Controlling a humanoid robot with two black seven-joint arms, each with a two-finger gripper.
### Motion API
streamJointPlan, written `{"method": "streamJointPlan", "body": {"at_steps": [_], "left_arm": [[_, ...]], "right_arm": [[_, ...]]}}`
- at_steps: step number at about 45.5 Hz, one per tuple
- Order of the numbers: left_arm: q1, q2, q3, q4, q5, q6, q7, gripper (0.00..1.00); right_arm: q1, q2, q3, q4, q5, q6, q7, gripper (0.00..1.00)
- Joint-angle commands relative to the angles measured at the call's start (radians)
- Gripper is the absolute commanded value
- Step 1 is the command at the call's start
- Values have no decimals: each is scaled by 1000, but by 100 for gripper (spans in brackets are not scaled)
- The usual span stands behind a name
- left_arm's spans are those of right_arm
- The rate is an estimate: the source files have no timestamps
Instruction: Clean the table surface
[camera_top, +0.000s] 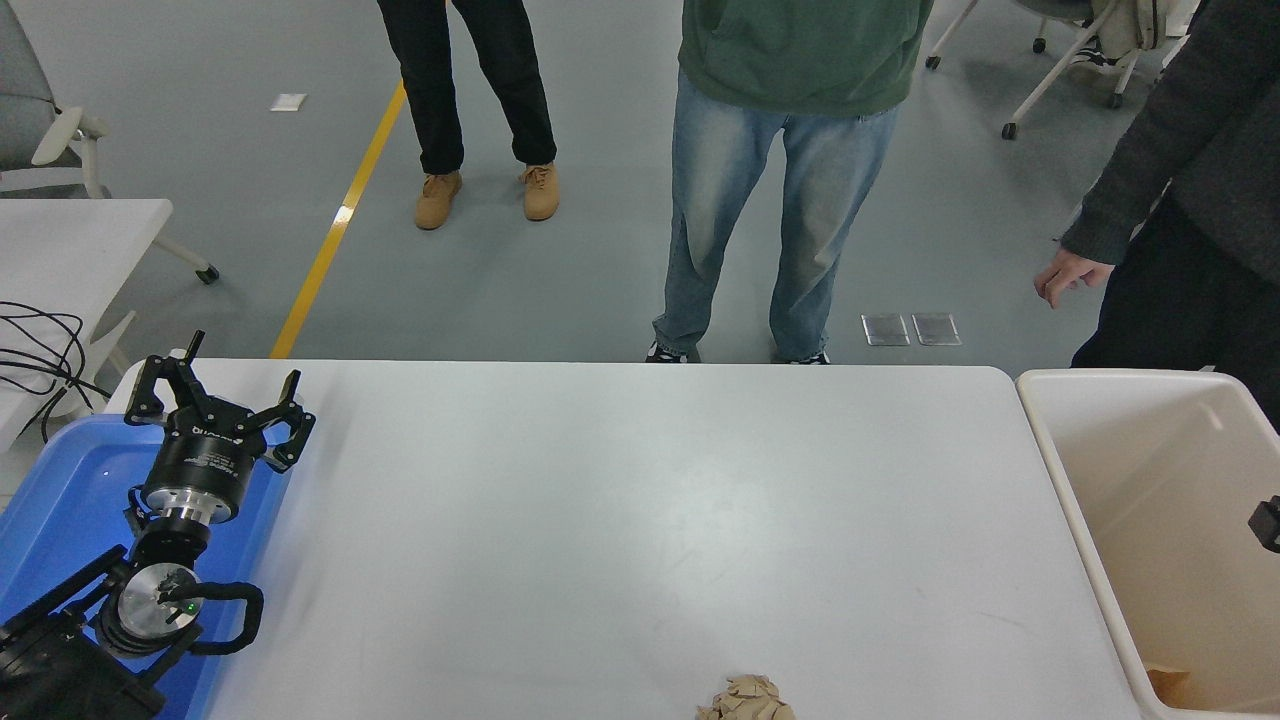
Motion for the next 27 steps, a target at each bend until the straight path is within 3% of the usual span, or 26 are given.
{"method": "streamJointPlan", "body": {"at_steps": [1,6,16,27], "left_arm": [[-1,0,0,0,0,0,-1,99],[-1,0,0,0,0,0,1,99],[1,-1,0,0,0,0,-1,99],[1,0,0,0,0,0,1,99]], "right_arm": [[46,-23,7,-2,68,56,3,99],[84,-71,8,-2,221,155,3,99],[135,-114,56,13,439,249,-6,98],[164,-155,468,183,458,333,-6,99]]}}
